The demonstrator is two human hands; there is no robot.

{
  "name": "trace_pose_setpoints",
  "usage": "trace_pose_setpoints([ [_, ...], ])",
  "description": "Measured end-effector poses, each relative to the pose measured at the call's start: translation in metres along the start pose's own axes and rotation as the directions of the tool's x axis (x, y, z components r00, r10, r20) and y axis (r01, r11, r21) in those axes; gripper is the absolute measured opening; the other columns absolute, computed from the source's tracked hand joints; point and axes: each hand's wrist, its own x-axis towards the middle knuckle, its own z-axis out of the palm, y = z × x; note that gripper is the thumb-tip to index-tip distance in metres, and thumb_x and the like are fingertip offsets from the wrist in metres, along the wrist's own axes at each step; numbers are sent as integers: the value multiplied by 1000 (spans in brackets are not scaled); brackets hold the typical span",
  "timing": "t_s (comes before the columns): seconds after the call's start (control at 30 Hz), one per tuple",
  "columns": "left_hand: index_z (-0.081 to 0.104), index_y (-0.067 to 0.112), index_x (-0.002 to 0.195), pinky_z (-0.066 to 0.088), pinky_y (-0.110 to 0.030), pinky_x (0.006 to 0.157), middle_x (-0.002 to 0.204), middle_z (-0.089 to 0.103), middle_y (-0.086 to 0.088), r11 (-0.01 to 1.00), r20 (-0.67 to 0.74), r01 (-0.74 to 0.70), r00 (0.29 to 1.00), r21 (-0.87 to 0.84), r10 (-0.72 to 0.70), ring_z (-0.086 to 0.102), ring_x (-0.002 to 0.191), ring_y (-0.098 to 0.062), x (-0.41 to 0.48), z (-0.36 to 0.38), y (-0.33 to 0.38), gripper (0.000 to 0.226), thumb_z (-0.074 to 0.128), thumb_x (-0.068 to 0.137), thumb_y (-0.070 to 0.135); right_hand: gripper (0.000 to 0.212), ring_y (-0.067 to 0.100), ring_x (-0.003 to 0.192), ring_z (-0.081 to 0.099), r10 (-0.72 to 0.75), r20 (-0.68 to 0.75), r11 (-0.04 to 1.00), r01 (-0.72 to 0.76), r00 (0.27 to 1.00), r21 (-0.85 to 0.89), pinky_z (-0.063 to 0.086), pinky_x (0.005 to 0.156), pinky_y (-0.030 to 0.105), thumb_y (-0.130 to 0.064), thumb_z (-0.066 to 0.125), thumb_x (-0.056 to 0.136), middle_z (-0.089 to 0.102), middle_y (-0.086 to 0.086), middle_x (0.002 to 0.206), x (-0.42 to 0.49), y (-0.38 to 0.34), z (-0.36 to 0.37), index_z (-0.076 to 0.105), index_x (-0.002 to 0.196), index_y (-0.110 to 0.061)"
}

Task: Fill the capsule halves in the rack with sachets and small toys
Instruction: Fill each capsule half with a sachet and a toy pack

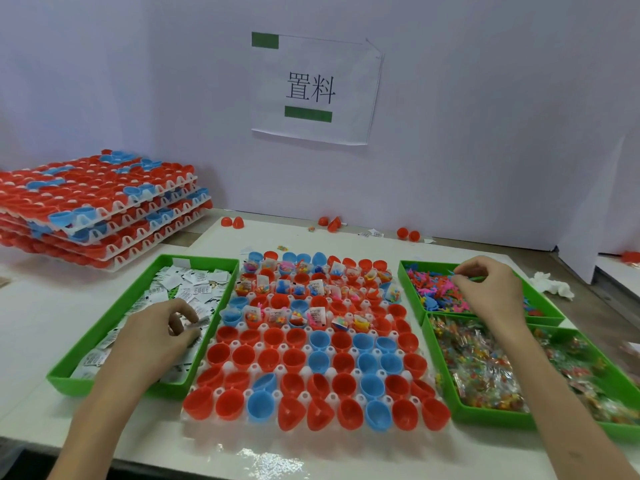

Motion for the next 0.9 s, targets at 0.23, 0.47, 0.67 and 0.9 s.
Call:
trace_pose_setpoints([
  [0.23, 64, 25, 68, 44, -32, 59, 73, 62, -1, 996, -126, -72, 990, -61, 64, 57, 66, -18, -4, 0, 2, 22, 80, 81, 15, 14, 20, 76, 67, -21, 73, 944, -5, 997, 331, 52, 72, 32, -4, 73, 84, 71, 2, 80, -17, -33, -11, 70, 82, -18],
  [0.47, 63, 21, 78, 40, -27, 59, 82, 64, 8, 983, -287, -130, 954, -130, 88, 58, 73, -4, -6, 2, -2, 17, 72, 87, 12, 12, 7, 65, 65, 55, 100, 810, -103, 993, 578, 53, 65, 20, -8, 72, 88, 71, -5, 73, -54, -62, -8, 72, 86, -20],
  [0.67, 66, 21, 86, 46, 1, 70, 79, 69, 10, 917, -455, -212, 890, -337, 38, 66, 72, 0, -12, 0, -5, 19, 73, 85, 3, 13, 4, 70, 67, 96, 153, 694, -176, 984, 698, 55, 65, 16, -8, 70, 88, 74, -8, 81, -86, -78, -2, 75, 88, -20],
  [0.9, 70, 36, 93, 55, -11, 68, 87, 74, 7, 667, -524, -305, 839, -680, -149, 71, 73, -6, -41, -12, 44, 20, 76, 84, 20, 14, 8, 85, 71, 120, 265, 566, -285, 957, 773, 56, 73, 19, -26, 73, 76, 76, -6, 94, -122, -99, 1, 80, 88, -31],
])
